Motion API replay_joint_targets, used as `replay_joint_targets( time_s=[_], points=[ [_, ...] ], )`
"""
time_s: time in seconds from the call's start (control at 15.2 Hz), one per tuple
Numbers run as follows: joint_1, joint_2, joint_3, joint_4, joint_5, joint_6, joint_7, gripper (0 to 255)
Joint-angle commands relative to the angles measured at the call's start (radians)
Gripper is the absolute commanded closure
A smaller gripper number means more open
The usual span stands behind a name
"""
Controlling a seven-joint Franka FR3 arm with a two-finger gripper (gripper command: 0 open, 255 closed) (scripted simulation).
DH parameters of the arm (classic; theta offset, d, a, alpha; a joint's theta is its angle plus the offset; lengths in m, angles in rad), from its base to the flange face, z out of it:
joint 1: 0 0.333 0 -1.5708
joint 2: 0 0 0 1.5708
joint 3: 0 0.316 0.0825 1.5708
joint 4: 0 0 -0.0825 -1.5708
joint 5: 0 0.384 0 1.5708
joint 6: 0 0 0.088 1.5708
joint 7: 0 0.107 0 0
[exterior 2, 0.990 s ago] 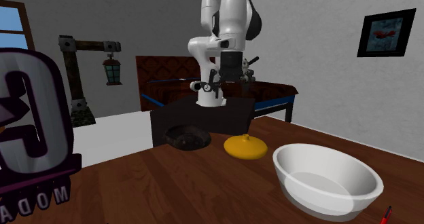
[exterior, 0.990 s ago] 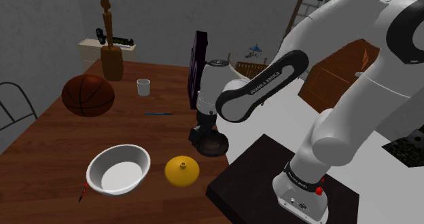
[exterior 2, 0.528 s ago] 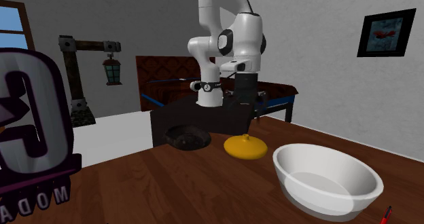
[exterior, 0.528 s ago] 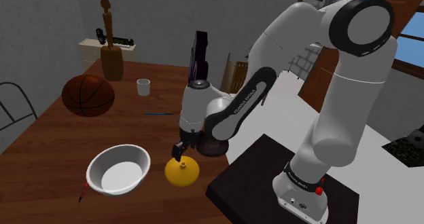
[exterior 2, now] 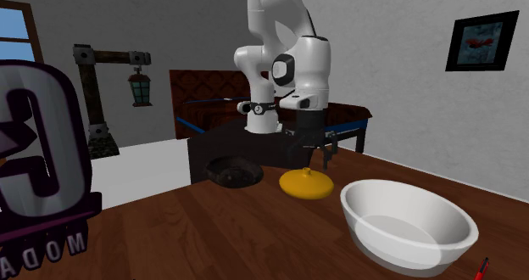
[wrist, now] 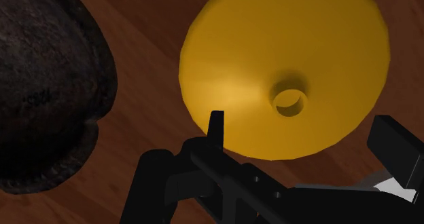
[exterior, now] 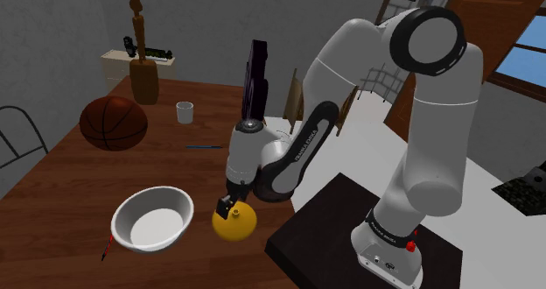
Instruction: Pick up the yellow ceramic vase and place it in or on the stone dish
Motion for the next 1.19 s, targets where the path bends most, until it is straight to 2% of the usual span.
replay_joint_targets(
  time_s=[0.0, 0.46, 0.53, 1.12],
  points=[
    [0.013, 0.019, -0.016, 0.004, -0.019, 0.015, 0.015, 0],
    [0.013, 0.019, -0.016, 0.004, -0.018, 0.015, 0.015, 0],
    [0.013, 0.019, -0.016, 0.004, -0.018, 0.015, 0.015, 255],
    [0.013, 0.019, -0.016, 0.004, -0.019, 0.015, 0.015, 255]
  ],
)
